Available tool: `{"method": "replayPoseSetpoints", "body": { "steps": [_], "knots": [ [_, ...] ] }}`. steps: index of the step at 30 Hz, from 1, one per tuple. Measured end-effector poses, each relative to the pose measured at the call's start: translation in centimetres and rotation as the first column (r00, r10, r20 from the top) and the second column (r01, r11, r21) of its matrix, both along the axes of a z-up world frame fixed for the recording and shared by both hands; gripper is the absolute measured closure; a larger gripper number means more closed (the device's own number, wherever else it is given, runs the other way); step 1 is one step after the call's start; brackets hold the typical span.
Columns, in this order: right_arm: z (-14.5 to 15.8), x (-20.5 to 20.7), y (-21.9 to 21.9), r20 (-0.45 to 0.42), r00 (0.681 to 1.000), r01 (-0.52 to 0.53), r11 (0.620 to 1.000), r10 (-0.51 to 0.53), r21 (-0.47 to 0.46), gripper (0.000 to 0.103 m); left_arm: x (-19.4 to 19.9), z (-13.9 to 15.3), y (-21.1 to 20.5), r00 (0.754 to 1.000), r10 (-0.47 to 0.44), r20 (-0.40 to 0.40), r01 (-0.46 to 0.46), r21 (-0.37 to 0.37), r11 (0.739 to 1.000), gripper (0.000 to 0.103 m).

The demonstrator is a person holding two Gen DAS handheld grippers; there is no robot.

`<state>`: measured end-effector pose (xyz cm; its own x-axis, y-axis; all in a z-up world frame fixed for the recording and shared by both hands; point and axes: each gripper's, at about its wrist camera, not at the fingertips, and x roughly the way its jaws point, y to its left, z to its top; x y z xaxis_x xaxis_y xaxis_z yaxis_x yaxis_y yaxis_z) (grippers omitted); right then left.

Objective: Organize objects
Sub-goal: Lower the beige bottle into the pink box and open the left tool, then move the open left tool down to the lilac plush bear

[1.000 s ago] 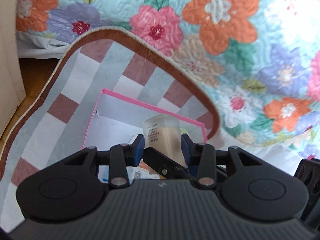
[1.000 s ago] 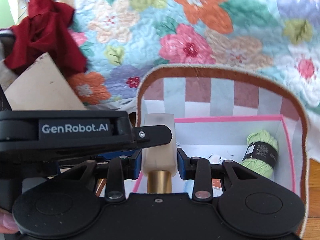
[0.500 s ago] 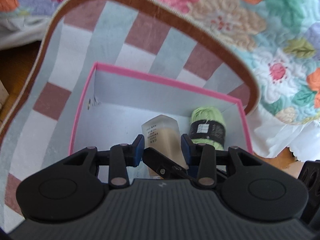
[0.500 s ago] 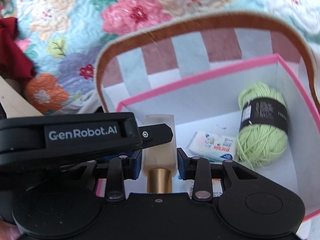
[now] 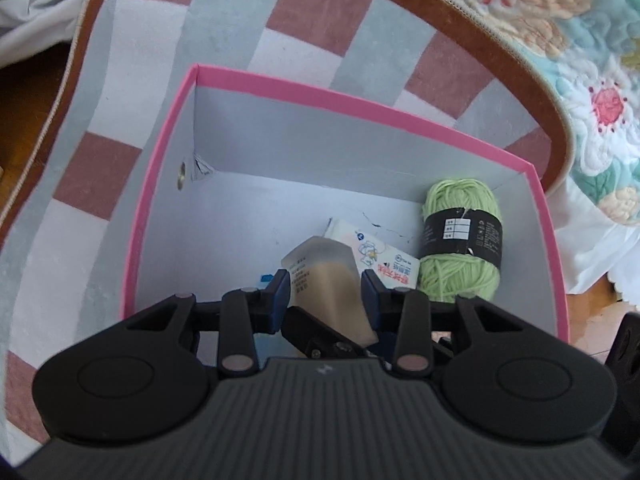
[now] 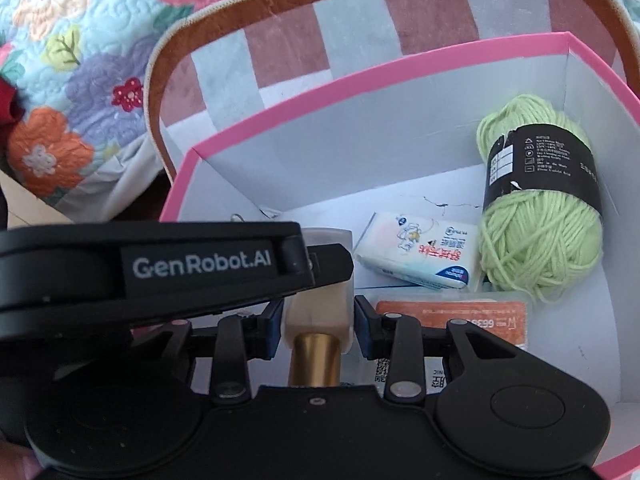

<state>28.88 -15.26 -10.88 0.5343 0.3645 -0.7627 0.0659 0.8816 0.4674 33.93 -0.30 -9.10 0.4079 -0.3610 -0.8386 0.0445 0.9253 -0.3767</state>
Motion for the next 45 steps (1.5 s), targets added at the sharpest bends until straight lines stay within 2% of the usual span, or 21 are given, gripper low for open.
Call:
{"method": "replayPoseSetpoints", "body": {
  "steps": [4, 6, 8, 11, 14, 19, 22, 26, 31, 38, 41, 45],
  "knots": [
    [0.4, -0.5, 0.1, 0.006, 0.999, -0.038, 0.998, 0.039, -0.047, 0.054, -0.7, 0.6, -0.1, 0.999, -0.001, 0.044, 0.001, 0.015, 1.000, 0.063],
    [1.0, -0.9, 0.0, 0.013, 0.999, -0.052, 0.997, 0.053, -0.048, 0.045, -1.0, 1.1, 0.1, 0.999, 0.001, 0.043, -0.001, 0.001, 1.000, 0.062],
    [1.6, -1.4, -0.3, 0.019, 0.997, -0.068, 0.996, 0.069, -0.053, 0.045, -1.4, 1.8, 0.2, 0.999, -0.020, 0.038, 0.019, 0.013, 1.000, 0.060],
    [2.4, -2.5, -1.1, 0.030, 0.996, -0.082, 0.994, 0.085, -0.079, 0.045, -2.4, 3.3, 0.2, 0.997, -0.047, 0.054, 0.043, 0.077, 0.996, 0.058],
    [3.7, -4.0, -2.1, 0.042, 0.995, -0.092, 0.992, 0.096, -0.090, 0.045, -3.6, 5.0, 0.9, 0.997, -0.054, 0.049, 0.051, 0.058, 0.997, 0.058],
    [7.7, -6.3, -3.2, 0.062, 0.990, -0.117, 0.976, 0.130, -0.183, 0.045, -5.5, 8.6, 1.5, 0.993, -0.103, 0.060, 0.101, 0.044, 0.994, 0.055],
    [10.6, -7.6, -3.5, 0.065, 0.985, -0.141, 0.961, 0.161, -0.240, 0.045, -6.6, 11.1, 1.3, 0.984, -0.157, 0.078, 0.150, 0.094, 0.984, 0.053],
    [14.3, -10.0, -3.8, 0.074, 0.974, -0.186, 0.941, 0.215, -0.283, 0.045, -8.1, 13.6, 1.0, 0.974, -0.219, 0.049, 0.212, 0.128, 0.969, 0.052],
    [17.6, -13.6, -3.8, 0.094, 0.961, -0.217, 0.918, 0.261, -0.332, 0.043, -10.7, 16.4, -0.4, 0.947, -0.319, 0.037, 0.309, 0.171, 0.936, 0.045],
    [18.8, -18.6, -4.2, 0.119, 0.947, -0.241, 0.907, 0.297, -0.346, 0.035, -13.9, 16.4, -0.7, 0.936, -0.348, -0.050, 0.352, 0.118, 0.929, 0.045],
    [18.1, -20.5, -4.1, 0.099, 0.943, -0.269, 0.902, 0.318, -0.338, 0.030, -15.2, 15.4, -0.5, 0.932, -0.346, -0.106, 0.353, 0.058, 0.934, 0.045],
    [16.4, -22.9, -3.6, 0.087, 0.937, -0.292, 0.898, 0.337, -0.330, 0.030, -16.8, 13.8, -0.9, 0.919, -0.361, -0.161, 0.366, 0.004, 0.930, 0.045]
  ]
}}
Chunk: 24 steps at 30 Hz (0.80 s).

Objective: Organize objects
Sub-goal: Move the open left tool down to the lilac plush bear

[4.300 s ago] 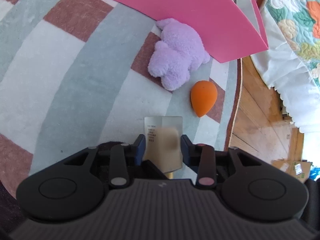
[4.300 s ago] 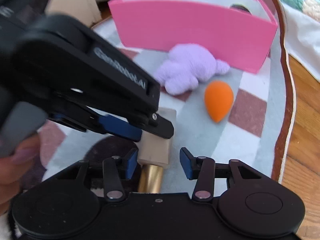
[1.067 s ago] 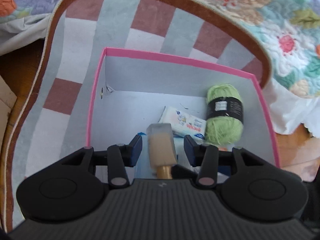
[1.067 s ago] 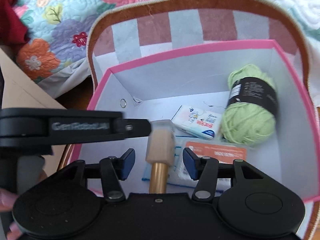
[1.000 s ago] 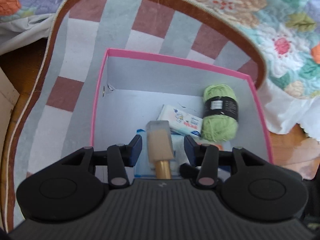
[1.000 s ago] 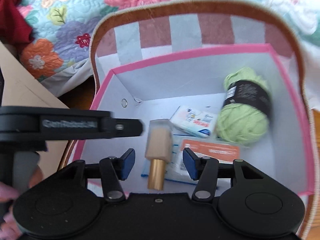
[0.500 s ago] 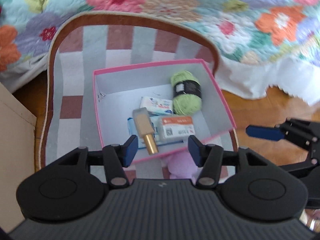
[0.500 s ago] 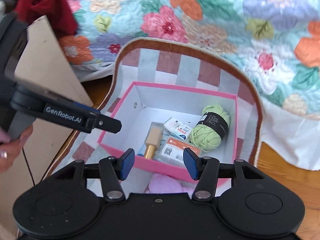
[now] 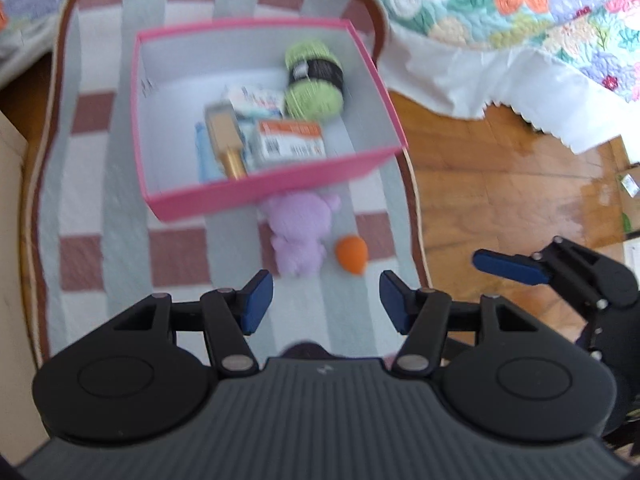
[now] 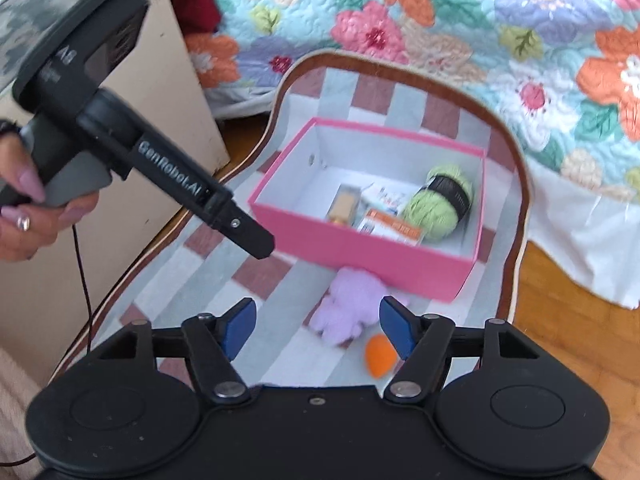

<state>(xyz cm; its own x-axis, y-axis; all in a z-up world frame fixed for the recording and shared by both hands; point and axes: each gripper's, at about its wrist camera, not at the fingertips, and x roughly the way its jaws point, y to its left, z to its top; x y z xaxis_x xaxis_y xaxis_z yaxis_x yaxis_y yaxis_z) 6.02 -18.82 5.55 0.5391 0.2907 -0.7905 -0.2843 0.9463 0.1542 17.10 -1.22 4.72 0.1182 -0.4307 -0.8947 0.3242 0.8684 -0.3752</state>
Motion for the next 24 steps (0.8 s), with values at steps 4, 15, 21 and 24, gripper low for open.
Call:
{"method": "replayPoseSetpoints", "body": {
  "steps": [4, 15, 21, 24],
  "knots": [
    [-2.3, -1.5, 0.1, -0.006, 1.000, -0.011, 0.999, 0.011, 0.037, 0.030, -0.8, -1.6, -1.1, 1.000, -0.024, -0.008, 0.024, -0.003, 1.000, 0.045],
    [-9.5, -0.6, 1.4, 0.085, 0.995, -0.056, 0.997, 0.060, -0.047, 0.030, -0.2, -7.3, -4.4, 0.968, -0.111, 0.225, 0.094, 0.088, 0.992, 0.045],
    [-13.1, 1.9, 1.6, 0.086, 0.993, -0.068, 0.995, 0.075, -0.079, 0.030, 1.6, -11.9, -5.3, 0.977, -0.071, 0.204, 0.056, 0.078, 0.995, 0.045],
    [-14.4, 3.3, 1.2, 0.084, 0.995, -0.040, 0.995, 0.048, -0.094, 0.030, 2.4, -14.2, -5.4, 0.981, -0.042, 0.187, 0.027, 0.081, 0.996, 0.045]
  ]
}}
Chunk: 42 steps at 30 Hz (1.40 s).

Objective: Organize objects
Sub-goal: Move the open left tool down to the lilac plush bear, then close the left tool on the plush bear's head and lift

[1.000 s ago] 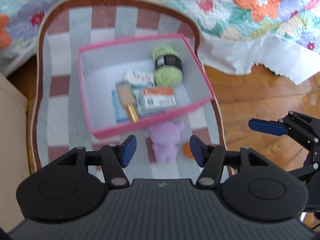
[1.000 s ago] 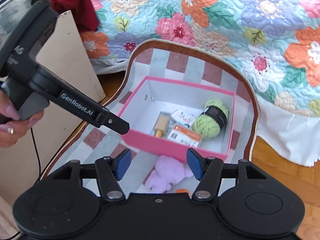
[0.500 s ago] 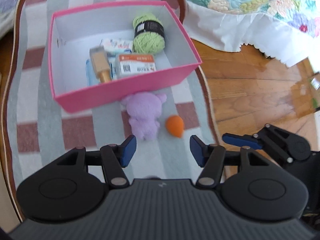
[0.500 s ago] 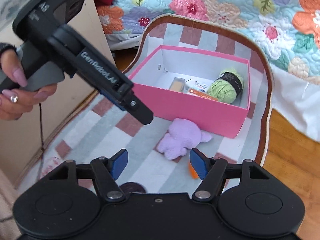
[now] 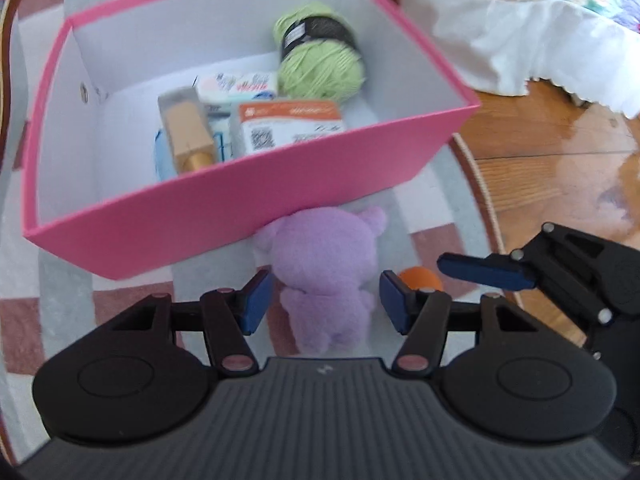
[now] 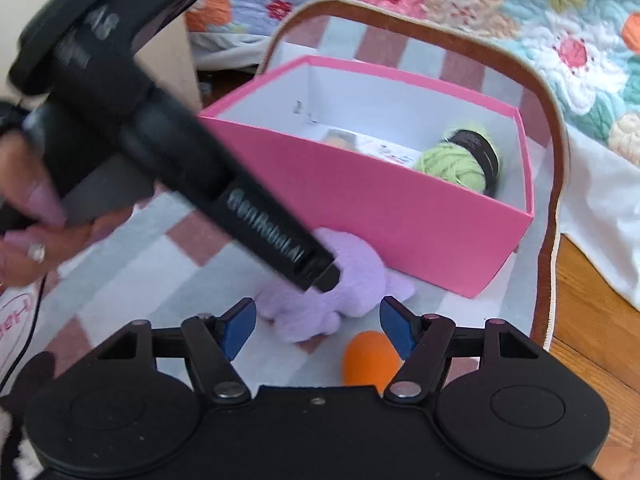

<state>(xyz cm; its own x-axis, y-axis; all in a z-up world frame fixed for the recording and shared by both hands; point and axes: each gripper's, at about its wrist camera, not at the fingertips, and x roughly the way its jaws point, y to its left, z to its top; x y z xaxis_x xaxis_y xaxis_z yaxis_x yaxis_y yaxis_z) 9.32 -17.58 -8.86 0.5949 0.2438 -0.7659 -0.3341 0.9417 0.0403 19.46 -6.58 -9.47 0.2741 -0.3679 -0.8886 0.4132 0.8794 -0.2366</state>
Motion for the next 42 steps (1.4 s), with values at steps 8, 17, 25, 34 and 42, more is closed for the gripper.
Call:
{"method": "replayPoseSetpoints", "body": {
  "steps": [8, 17, 25, 34, 42],
  "knots": [
    [-2.1, 1.6, -0.6, -0.038, 0.999, 0.034, 0.995, -0.031, 0.092, 0.030, 0.6, -2.6, 1.4, 1.000, 0.007, -0.029, -0.009, -0.085, 0.996, 0.054],
    [-4.4, 3.2, 1.3, -0.105, 0.994, 0.003, 0.999, 0.001, 0.039, 0.024, 1.2, -4.0, 2.7, 0.986, 0.071, -0.151, -0.098, -0.179, 0.979, 0.068],
    [-4.8, 2.7, 3.3, -0.071, 0.995, -0.066, 0.997, 0.063, -0.036, 0.026, 0.3, -4.3, 3.8, 0.945, 0.199, -0.260, -0.250, -0.181, 0.951, 0.070],
    [-4.5, 1.3, 5.2, -0.055, 0.992, -0.117, 0.992, 0.114, -0.049, 0.053, -0.7, -3.3, 4.7, 0.933, 0.244, -0.266, -0.285, -0.127, 0.950, 0.070],
    [-4.3, 1.0, 5.5, -0.093, 0.996, 0.008, 1.000, -0.005, 0.024, 0.044, -0.5, -1.9, 5.9, 0.963, 0.235, -0.134, -0.255, -0.168, 0.952, 0.056]
  ]
}}
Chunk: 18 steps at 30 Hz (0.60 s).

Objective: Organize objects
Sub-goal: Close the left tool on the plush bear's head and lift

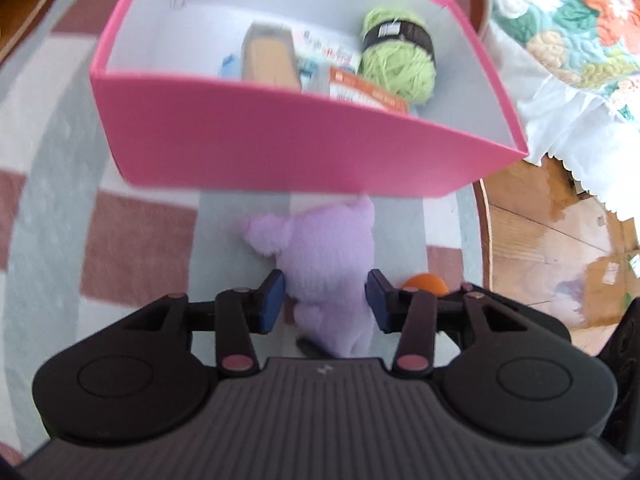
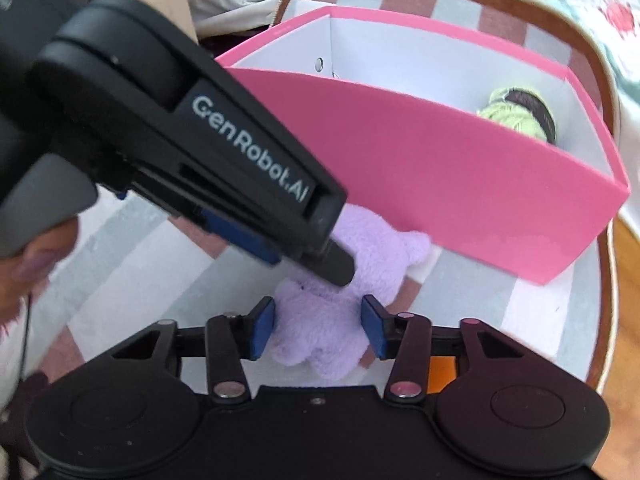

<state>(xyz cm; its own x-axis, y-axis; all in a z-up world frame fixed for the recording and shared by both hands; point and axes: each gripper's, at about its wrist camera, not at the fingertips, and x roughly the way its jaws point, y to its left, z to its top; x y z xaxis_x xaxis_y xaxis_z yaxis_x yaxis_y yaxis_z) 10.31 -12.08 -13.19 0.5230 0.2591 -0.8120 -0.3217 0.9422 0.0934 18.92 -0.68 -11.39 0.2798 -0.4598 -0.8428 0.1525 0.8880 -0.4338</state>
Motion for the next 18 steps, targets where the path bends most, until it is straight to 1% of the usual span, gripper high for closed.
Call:
{"method": "replayPoseSetpoints", "body": {
  "steps": [2, 3, 4, 6, 7, 8, 9, 10, 11, 14, 18],
  "knots": [
    [-0.1, -0.3, 0.5, 0.008, 1.000, 0.009, 1.000, -0.009, -0.002, 0.042, 0.0, -0.2, -0.1, 1.000, -0.016, 0.022, 0.015, 0.027, 1.000, 0.054],
    [-0.4, -0.3, 0.9, 0.010, 1.000, 0.022, 1.000, -0.021, -0.021, 0.042, 0.0, -0.6, -0.2, 1.000, -0.015, 0.021, 0.015, 0.041, 0.999, 0.054],
    [-0.6, -0.3, 1.1, 0.008, 0.999, 0.039, 0.999, -0.039, -0.037, 0.042, 0.0, -0.9, -0.1, 1.000, -0.013, 0.017, 0.012, 0.039, 0.999, 0.054],
    [-1.0, -0.2, 1.2, 0.008, 0.995, 0.096, 0.994, -0.095, -0.049, 0.043, -0.1, -1.4, 0.4, 1.000, 0.011, 0.007, -0.011, 0.007, 1.000, 0.053],
    [-1.2, 0.0, 1.1, -0.003, 0.992, 0.126, 0.991, -0.126, -0.041, 0.044, -0.1, -1.5, 0.7, 1.000, 0.024, -0.001, -0.024, -0.014, 1.000, 0.053],
    [-1.3, 0.0, 0.8, -0.011, 0.988, 0.151, 0.988, -0.151, -0.017, 0.048, -0.1, -1.6, 1.0, 0.999, 0.035, -0.010, -0.036, -0.037, 0.999, 0.053],
    [-1.1, -0.2, 0.5, -0.006, 0.986, 0.164, 0.986, -0.164, 0.013, 0.052, -0.1, -1.9, 1.2, 0.999, 0.044, -0.021, -0.046, -0.065, 0.997, 0.059],
    [-0.9, -0.6, 0.4, 0.009, 0.987, 0.157, 0.987, -0.157, 0.031, 0.054, 0.0, -2.0, 1.3, 0.998, 0.048, -0.033, -0.051, -0.095, 0.994, 0.072],
    [-0.6, -0.9, 0.5, 0.025, 0.990, 0.141, 0.989, -0.142, 0.031, 0.058, 0.0, -2.0, 1.3, 0.998, 0.049, -0.045, -0.055, -0.120, 0.991, 0.074],
    [0.3, -1.9, 0.7, 0.050, 0.992, 0.113, 0.993, -0.115, 0.030, 0.060, -0.2, -1.3, 1.0, 0.997, 0.057, -0.056, -0.063, -0.113, 0.992, 0.076],
    [1.6, -2.5, 0.2, 0.041, 0.990, 0.134, 0.988, -0.137, 0.077, 0.061, -1.3, 0.5, 0.2, 0.999, 0.035, -0.021, -0.036, -0.068, 0.997, 0.077]
  ]
}}
